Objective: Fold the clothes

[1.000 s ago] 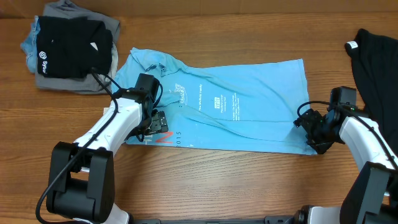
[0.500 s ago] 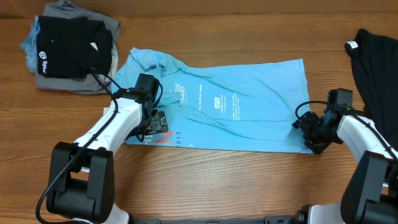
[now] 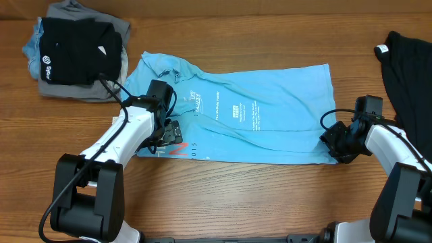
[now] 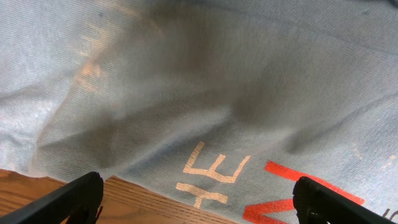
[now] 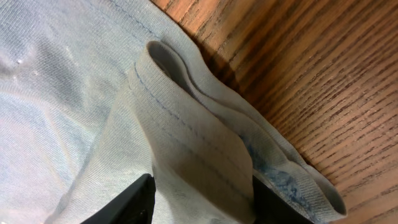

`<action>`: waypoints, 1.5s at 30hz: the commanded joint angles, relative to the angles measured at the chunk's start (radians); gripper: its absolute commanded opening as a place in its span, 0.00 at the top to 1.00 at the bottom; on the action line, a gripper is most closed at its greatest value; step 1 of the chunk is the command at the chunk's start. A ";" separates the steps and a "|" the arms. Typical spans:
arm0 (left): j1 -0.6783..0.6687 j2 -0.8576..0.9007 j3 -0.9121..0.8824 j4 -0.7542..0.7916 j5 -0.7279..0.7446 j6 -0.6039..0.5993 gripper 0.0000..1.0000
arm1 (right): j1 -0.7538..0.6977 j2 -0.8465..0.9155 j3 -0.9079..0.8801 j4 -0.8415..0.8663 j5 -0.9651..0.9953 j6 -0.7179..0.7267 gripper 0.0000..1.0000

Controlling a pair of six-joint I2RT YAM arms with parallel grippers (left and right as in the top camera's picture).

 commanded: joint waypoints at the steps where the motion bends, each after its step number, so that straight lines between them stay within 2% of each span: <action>1: 0.003 -0.011 -0.011 -0.002 -0.007 -0.021 0.00 | 0.000 0.010 0.024 0.001 0.024 0.000 0.52; 10: 0.003 -0.011 -0.011 -0.002 -0.007 -0.021 0.00 | 0.000 0.010 0.030 -0.008 0.089 0.000 0.57; 21: 0.003 -0.011 -0.011 -0.002 -0.007 -0.021 0.00 | 0.000 0.010 0.036 -0.011 0.097 0.000 0.79; 26: 0.003 -0.011 -0.011 -0.002 -0.007 -0.021 0.00 | 0.000 0.010 0.066 -0.032 0.096 0.000 0.79; 29: 0.003 -0.011 -0.011 -0.002 -0.007 -0.021 0.00 | 0.000 0.010 0.085 -0.048 0.096 0.000 0.85; 32: 0.003 -0.011 -0.011 -0.002 -0.007 -0.021 0.00 | 0.000 0.010 0.090 -0.051 0.096 0.000 0.96; 39: 0.003 -0.011 -0.011 0.018 -0.007 -0.021 0.00 | 0.000 0.010 0.090 0.005 0.048 0.015 0.96; 45: 0.004 -0.011 -0.011 0.103 -0.007 -0.021 0.00 | 0.000 0.011 0.090 0.108 0.027 0.105 0.96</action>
